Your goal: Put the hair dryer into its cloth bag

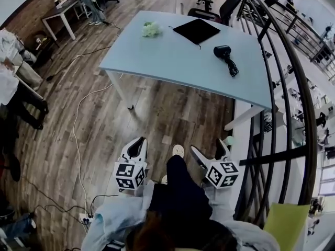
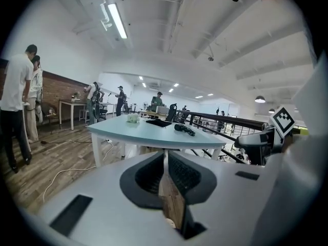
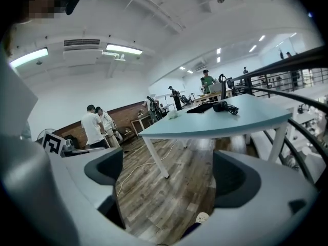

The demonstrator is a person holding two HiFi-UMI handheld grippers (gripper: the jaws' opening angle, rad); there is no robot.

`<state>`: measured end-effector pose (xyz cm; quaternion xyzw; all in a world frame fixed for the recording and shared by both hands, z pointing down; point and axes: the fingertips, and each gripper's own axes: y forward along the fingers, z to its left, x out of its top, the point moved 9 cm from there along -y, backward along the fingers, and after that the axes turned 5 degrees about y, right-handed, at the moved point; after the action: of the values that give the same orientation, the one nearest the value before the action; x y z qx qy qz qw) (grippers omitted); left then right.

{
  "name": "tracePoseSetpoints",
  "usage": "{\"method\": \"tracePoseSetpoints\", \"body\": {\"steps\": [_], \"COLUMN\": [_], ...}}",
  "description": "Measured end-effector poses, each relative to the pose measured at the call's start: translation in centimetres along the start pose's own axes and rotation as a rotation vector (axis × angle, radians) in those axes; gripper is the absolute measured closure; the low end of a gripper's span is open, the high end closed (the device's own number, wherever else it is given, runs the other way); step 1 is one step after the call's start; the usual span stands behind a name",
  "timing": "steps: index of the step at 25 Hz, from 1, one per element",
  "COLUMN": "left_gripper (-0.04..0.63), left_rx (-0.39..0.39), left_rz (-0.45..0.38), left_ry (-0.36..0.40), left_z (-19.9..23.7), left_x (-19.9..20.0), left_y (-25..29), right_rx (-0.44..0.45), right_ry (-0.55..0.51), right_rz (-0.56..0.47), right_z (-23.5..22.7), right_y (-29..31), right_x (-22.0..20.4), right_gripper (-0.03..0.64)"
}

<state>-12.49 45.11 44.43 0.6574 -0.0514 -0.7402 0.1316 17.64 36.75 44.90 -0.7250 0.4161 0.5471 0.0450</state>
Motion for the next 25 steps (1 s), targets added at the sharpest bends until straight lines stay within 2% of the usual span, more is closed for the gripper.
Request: {"method": "tracePoseSetpoints", "body": {"steps": [10,18,25], "left_gripper": [0.551,0.472,0.469], "left_rx": [0.05,0.03,0.024], "left_rz": [-0.017,-0.007,-0.002], "left_ry": [-0.025,-0.024,-0.006], "left_z": [1.4,2.3,3.1], "left_x": [1.7,3.6,5.1], "left_y": [3.9,9.2,14.3], "right_rx": [0.007,0.023,0.029], "right_ry": [-0.021,-0.017,-0.033], "right_rz": [-0.005,0.003,0.01], "right_z": [-2.2,-4.6,-7.3], "right_y": [3.7,7.5,11.0], "right_x": [3.7,6.6,9.5], "right_gripper": [0.072,0.075,0.082]}}
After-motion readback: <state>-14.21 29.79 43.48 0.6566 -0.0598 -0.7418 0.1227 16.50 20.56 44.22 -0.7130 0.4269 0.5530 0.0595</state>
